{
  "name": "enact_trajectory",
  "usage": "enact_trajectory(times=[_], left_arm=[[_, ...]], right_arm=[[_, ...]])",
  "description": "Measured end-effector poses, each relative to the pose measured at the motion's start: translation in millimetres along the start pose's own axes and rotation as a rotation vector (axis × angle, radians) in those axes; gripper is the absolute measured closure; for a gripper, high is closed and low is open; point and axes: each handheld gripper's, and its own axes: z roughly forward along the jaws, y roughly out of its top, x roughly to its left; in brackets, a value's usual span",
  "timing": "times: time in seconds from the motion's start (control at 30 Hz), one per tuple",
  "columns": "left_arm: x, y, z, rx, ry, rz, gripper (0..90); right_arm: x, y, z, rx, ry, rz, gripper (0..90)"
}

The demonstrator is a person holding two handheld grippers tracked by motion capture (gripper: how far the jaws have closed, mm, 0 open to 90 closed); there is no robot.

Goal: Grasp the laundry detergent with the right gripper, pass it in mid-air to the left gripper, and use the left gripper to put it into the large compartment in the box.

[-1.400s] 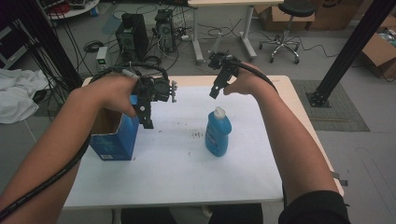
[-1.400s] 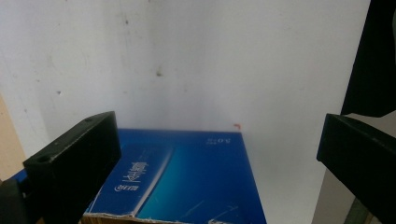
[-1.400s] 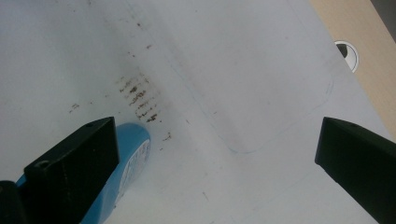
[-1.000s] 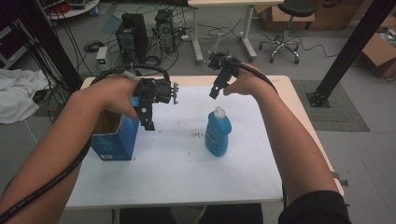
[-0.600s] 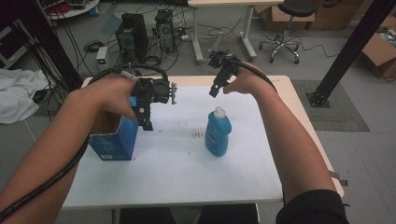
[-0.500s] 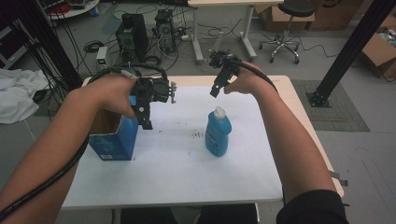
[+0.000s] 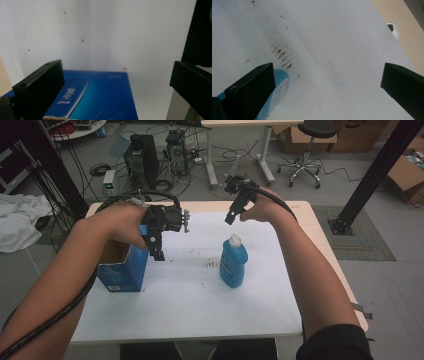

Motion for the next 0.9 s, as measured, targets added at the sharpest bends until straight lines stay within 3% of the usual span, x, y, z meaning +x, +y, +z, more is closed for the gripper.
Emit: enact_trajectory(times=[0.17, 0.2, 0.37, 0.7, 0.83, 0.9], left_arm=[[-1.6, 1.0, 3.2, 0.002, -0.006, 0.003, 0.1], [-2.5, -0.2, 3.5, -0.001, -0.01, 0.001, 0.1], [-2.2, -2.7, 0.4, 0.004, 0.001, -0.003, 0.1], [-5.7, 2.8, -1.7, 0.001, 0.008, 0.025, 0.1], [-6.8, 4.1, -2.5, 0.0, 0.013, 0.032, 0.1], [-8.0, 3.9, -2.9, -0.008, 0.017, 0.034, 0.1]], right_arm=[[-3.0, -7.2, -5.3, -0.118, 0.01, 0.013, 0.0], [-3.2, -10.9, -10.3, -0.171, 0.014, 0.022, 0.0], [0.1, -21.3, -28.0, -0.307, 0.039, 0.03, 0.0], [19.0, -43.4, -42.2, -0.405, 0.063, -0.007, 0.0], [27.0, -60.6, -47.5, -0.449, 0.076, -0.014, 0.0], [30.7, -76.7, -54.2, -0.495, 0.089, -0.005, 0.0]])
